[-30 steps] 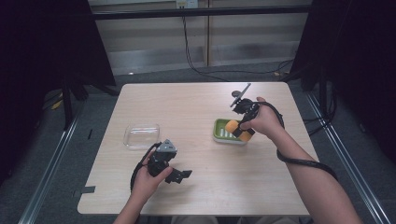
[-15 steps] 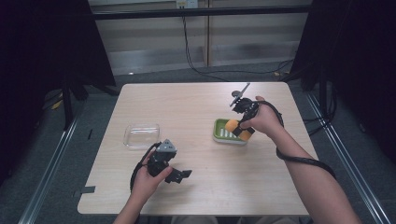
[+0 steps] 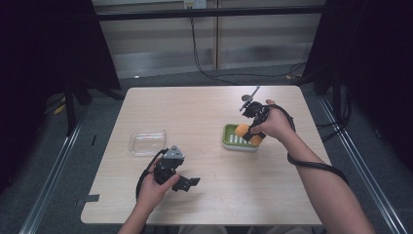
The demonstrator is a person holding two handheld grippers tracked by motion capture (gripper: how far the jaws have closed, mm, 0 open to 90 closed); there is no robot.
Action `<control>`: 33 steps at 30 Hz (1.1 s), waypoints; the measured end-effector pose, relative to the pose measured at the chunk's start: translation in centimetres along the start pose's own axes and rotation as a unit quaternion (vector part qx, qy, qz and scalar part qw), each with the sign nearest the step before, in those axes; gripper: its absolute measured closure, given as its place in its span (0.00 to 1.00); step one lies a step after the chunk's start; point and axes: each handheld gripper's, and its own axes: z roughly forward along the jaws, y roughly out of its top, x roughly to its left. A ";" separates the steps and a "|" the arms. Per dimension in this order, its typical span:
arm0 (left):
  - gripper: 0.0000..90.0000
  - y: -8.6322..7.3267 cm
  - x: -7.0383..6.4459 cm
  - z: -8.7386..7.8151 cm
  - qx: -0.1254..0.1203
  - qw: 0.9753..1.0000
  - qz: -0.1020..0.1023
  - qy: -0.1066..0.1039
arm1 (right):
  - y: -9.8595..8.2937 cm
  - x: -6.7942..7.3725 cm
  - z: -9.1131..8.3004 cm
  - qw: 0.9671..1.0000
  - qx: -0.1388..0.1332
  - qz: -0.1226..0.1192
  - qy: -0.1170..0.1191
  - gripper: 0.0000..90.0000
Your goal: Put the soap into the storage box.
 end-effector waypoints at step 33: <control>0.04 0.0 0.1 -0.1 -0.004 1.000 -0.001 -0.001 | 1.1 -0.7 0.8 1.000 0.003 -0.018 -0.004 0.56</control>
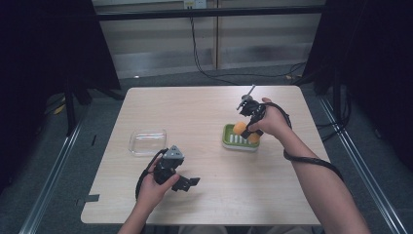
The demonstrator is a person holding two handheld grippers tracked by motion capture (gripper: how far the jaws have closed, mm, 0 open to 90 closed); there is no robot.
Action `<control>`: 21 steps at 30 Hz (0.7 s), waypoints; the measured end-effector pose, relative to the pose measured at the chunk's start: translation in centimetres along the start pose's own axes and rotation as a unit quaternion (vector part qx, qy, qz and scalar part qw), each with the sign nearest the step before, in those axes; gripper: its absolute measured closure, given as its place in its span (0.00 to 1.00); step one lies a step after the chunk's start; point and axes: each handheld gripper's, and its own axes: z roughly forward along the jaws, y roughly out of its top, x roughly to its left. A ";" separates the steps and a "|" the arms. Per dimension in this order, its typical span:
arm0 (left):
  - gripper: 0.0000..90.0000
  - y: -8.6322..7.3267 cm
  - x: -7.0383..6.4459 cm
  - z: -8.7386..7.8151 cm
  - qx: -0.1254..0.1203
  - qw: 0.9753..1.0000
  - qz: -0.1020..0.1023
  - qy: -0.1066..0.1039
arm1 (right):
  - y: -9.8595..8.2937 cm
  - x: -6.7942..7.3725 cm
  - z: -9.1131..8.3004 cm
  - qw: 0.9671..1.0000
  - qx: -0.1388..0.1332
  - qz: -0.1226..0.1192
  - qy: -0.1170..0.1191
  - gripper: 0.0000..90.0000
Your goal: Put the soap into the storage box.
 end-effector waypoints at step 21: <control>0.04 0.0 0.0 -0.1 0.000 1.000 -0.001 0.002 | 0.4 -0.6 0.4 1.000 0.001 -0.011 -0.005 0.56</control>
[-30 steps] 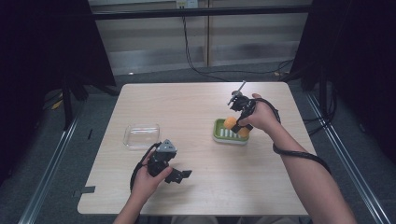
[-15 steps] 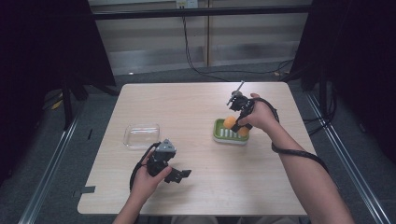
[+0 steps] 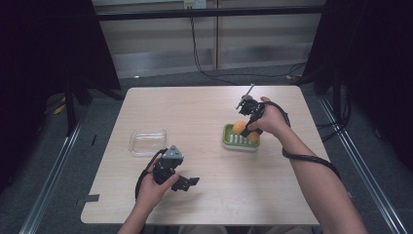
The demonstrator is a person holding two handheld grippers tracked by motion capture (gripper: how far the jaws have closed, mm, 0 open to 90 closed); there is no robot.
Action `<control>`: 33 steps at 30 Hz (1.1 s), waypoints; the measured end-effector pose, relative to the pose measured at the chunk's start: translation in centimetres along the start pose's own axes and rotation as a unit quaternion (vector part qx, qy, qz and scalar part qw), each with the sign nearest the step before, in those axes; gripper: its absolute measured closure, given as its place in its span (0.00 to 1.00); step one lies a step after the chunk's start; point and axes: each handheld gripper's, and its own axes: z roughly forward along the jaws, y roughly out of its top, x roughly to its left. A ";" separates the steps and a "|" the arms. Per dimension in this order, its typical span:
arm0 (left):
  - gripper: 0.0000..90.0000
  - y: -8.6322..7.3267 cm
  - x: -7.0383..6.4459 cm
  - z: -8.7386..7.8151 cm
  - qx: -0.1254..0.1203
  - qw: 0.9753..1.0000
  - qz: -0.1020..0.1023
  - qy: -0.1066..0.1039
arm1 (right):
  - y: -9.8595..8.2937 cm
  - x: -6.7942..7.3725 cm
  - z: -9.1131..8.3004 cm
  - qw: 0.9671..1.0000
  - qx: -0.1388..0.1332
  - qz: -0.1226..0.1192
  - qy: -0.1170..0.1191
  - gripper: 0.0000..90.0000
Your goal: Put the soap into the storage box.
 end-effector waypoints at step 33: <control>0.04 0.0 0.0 0.1 0.000 1.000 0.001 0.000 | 0.6 -0.7 0.9 1.000 0.002 -0.027 -0.006 0.56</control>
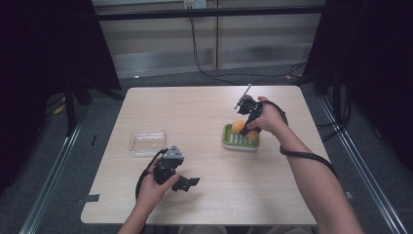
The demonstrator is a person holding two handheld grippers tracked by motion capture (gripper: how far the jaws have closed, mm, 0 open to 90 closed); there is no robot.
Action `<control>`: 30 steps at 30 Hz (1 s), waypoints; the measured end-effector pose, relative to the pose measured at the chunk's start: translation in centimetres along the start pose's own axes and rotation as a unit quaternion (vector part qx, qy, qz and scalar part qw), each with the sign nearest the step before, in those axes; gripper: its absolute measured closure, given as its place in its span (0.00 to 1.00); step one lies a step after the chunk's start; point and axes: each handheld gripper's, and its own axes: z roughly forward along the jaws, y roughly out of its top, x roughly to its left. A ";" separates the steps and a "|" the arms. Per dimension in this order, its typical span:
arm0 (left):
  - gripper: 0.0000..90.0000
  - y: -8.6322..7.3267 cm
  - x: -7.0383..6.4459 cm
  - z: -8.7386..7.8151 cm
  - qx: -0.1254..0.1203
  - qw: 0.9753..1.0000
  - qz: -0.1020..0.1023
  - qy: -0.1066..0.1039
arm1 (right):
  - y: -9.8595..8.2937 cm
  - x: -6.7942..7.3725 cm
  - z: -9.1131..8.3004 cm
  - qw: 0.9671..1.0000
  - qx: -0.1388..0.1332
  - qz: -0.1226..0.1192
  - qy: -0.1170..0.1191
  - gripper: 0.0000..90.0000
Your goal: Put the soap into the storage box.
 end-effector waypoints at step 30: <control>0.04 0.0 0.0 -0.2 -0.002 1.000 0.001 0.002 | 0.4 0.3 2.1 0.999 0.008 -0.034 0.009 0.56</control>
